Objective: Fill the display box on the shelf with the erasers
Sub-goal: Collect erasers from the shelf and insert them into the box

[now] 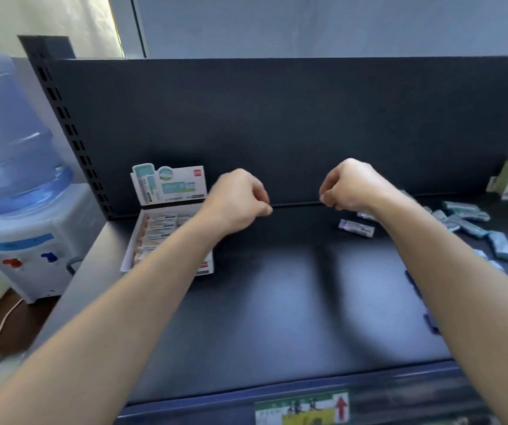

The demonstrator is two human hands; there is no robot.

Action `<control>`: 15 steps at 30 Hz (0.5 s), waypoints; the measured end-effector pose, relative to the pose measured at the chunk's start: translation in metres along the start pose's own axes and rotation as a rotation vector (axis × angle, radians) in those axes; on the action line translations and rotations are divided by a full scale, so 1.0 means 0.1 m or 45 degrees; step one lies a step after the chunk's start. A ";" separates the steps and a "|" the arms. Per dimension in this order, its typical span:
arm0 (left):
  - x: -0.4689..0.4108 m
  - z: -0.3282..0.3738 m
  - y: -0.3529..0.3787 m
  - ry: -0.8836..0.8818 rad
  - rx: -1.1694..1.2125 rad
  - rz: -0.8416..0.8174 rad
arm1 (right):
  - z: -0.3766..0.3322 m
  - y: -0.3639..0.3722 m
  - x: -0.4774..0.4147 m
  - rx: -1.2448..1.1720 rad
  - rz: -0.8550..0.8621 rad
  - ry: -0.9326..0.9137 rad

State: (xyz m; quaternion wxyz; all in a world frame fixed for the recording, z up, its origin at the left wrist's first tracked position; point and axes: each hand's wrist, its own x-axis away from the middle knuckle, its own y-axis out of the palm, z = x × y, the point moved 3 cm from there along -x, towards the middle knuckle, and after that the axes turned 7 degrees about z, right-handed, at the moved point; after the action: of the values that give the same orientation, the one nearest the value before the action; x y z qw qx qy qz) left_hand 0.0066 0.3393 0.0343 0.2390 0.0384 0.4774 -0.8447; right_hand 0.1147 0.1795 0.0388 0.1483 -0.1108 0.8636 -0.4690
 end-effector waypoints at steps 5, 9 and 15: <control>-0.04 0.45 0.61 0.096 0.002 -0.245 | 0.54 -0.27 -0.03 0.191 0.049 0.069; -0.15 0.69 0.96 0.110 -0.008 -0.273 | 0.89 -0.36 -0.04 0.221 0.021 0.109; -0.31 0.87 1.33 0.149 -0.111 -0.275 | 1.25 -0.47 -0.08 0.212 -0.003 0.078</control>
State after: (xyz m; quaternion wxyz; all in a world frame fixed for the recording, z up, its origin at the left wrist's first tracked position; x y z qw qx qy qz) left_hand 0.1068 0.2221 -0.0143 0.1199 0.0258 0.5281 -0.8403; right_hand 0.1699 0.0598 0.0156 0.1299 -0.0848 0.8255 -0.5427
